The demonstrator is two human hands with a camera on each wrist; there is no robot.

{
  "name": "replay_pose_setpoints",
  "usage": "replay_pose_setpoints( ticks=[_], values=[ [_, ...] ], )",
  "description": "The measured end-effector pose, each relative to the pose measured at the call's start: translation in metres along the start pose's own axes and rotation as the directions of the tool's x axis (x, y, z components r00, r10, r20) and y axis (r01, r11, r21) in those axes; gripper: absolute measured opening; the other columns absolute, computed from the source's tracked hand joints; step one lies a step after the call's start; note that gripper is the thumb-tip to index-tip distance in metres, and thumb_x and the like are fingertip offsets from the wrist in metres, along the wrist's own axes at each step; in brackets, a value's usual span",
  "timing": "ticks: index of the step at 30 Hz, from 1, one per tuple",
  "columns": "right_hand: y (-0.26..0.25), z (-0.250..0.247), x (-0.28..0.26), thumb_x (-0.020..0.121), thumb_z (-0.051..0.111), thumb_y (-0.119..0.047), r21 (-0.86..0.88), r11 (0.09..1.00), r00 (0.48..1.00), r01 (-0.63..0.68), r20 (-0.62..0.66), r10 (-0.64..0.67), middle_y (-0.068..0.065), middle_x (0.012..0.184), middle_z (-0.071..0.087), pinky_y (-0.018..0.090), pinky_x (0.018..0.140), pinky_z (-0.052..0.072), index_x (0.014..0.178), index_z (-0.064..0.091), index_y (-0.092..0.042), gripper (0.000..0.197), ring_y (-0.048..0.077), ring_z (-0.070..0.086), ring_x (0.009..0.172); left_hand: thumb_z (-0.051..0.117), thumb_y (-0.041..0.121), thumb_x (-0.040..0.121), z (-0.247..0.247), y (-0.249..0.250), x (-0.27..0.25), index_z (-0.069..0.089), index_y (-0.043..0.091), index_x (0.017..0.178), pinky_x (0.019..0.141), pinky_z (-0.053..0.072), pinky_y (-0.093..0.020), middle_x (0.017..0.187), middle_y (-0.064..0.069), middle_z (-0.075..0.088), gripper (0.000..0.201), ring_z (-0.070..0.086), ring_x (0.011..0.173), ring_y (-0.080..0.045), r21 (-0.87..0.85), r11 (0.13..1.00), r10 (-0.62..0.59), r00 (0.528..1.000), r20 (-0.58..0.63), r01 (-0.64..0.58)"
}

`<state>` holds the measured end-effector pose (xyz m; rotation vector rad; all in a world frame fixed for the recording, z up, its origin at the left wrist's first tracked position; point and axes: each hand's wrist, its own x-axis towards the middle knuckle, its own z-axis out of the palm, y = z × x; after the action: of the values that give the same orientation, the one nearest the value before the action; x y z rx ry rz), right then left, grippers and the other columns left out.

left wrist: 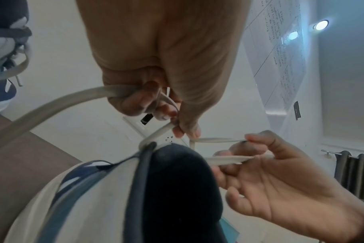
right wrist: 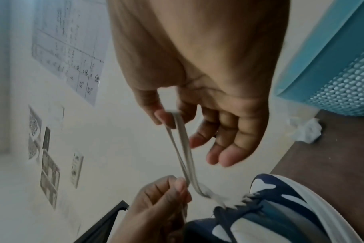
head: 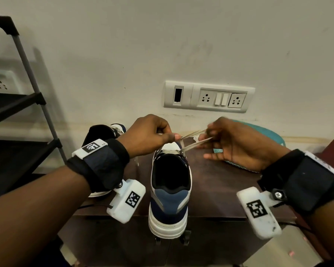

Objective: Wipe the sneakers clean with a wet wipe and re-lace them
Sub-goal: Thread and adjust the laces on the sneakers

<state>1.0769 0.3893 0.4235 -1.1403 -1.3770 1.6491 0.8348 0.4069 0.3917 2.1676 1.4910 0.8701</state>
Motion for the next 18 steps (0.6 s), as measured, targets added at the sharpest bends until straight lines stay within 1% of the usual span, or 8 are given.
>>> replay_pose_setpoints(
  ticks=[2,4,7,9,12,14,16,18],
  values=[
    [-0.004,-0.014,-0.005,0.089,0.062,-0.031,0.136,0.99,0.999,0.044,-0.002,-0.044,0.005,0.087,0.066,0.045,0.089,0.052,0.054,0.054,-0.023,0.036,0.025,0.067,0.093,0.073,0.048,0.087,-0.002,-0.003,-0.001,0.072,0.019,0.072,0.063,0.043,-0.026,0.067,0.006,0.068,0.033,0.058,0.063,-0.007,0.019,1.0,-0.019,1.0,-0.017,0.019],
    [-0.007,-0.03,-0.012,0.089,0.063,-0.035,0.144,0.985,0.995,0.092,-0.044,-0.086,0.005,0.084,0.065,0.046,0.09,0.051,0.053,0.048,-0.023,0.041,0.03,0.07,0.097,0.073,0.048,0.087,-0.004,-0.006,-0.003,0.071,0.021,0.07,0.062,0.042,-0.024,0.063,0.01,0.066,0.032,0.055,0.059,-0.002,0.002,0.999,-0.033,0.999,-0.005,0.033],
    [0.003,-0.056,-0.023,0.096,0.06,-0.034,-0.192,0.981,0.982,0.023,-0.181,-0.058,0.013,0.081,0.064,0.044,0.08,0.049,0.059,0.045,-0.017,0.043,0.032,0.07,0.086,0.074,0.049,0.085,-0.007,-0.007,-0.006,0.072,0.022,0.07,0.066,0.047,-0.026,0.066,0.009,0.069,0.032,0.059,0.062,-0.004,-0.05,0.998,-0.037,0.999,0.027,0.038],
    [0.019,-0.073,-0.03,0.099,0.058,-0.034,-0.456,0.885,0.977,-0.089,-0.213,-0.012,0.018,0.08,0.067,0.039,0.07,0.048,0.065,0.045,-0.012,0.042,0.033,0.07,0.079,0.077,0.049,0.082,-0.01,-0.009,-0.007,0.074,0.02,0.071,0.067,0.047,-0.027,0.066,0.009,0.07,0.032,0.058,0.062,-0.001,-0.057,0.997,-0.044,0.999,0.031,0.046],
    [0.042,-0.099,-0.039,0.099,0.06,-0.034,-0.553,0.784,0.949,-0.283,-0.28,0.145,0.019,0.076,0.067,0.028,0.056,0.047,0.062,0.046,-0.012,0.045,0.028,0.067,0.061,0.083,0.044,0.078,-0.02,-0.017,-0.011,0.074,0.016,0.068,0.072,0.05,-0.028,0.067,0.008,0.072,0.031,0.065,0.069,-0.002,-0.036,0.997,-0.068,0.994,0.091,0.072],
    [0.05,-0.105,-0.044,0.1,0.059,-0.036,-0.569,0.74,0.928,-0.358,-0.303,0.216,0.018,0.073,0.068,0.026,0.051,0.047,0.063,0.048,-0.011,0.046,0.027,0.066,0.058,0.084,0.039,0.079,-0.023,-0.022,-0.016,0.074,0.011,0.069,0.066,0.048,-0.019,0.061,0.008,0.07,0.031,0.065,0.063,-0.002,-0.049,0.993,-0.094,0.982,0.162,0.103],
    [0.056,-0.102,-0.043,0.101,0.057,-0.038,-0.609,0.703,0.928,-0.367,-0.291,0.233,0.013,0.065,0.067,0.025,0.049,0.045,0.066,0.053,-0.008,0.047,0.024,0.064,0.053,0.082,0.039,0.08,-0.022,-0.024,-0.02,0.073,0.009,0.07,0.056,0.04,-0.013,0.053,0.005,0.062,0.034,0.051,0.049,0.001,-0.042,0.992,-0.108,0.98,0.17,0.116],
    [0.06,-0.093,-0.036,0.101,0.056,-0.044,-0.763,0.566,0.95,-0.313,-0.266,0.165,0.005,0.058,0.066,0.025,0.048,0.043,0.066,0.063,-0.006,0.052,0.017,0.059,0.048,0.079,0.044,0.082,-0.02,-0.023,-0.023,0.073,0.012,0.071,0.054,0.036,-0.013,0.051,0.005,0.058,0.035,0.045,0.048,0.001,-0.015,0.994,-0.107,0.982,0.157,0.11]
  ],
)
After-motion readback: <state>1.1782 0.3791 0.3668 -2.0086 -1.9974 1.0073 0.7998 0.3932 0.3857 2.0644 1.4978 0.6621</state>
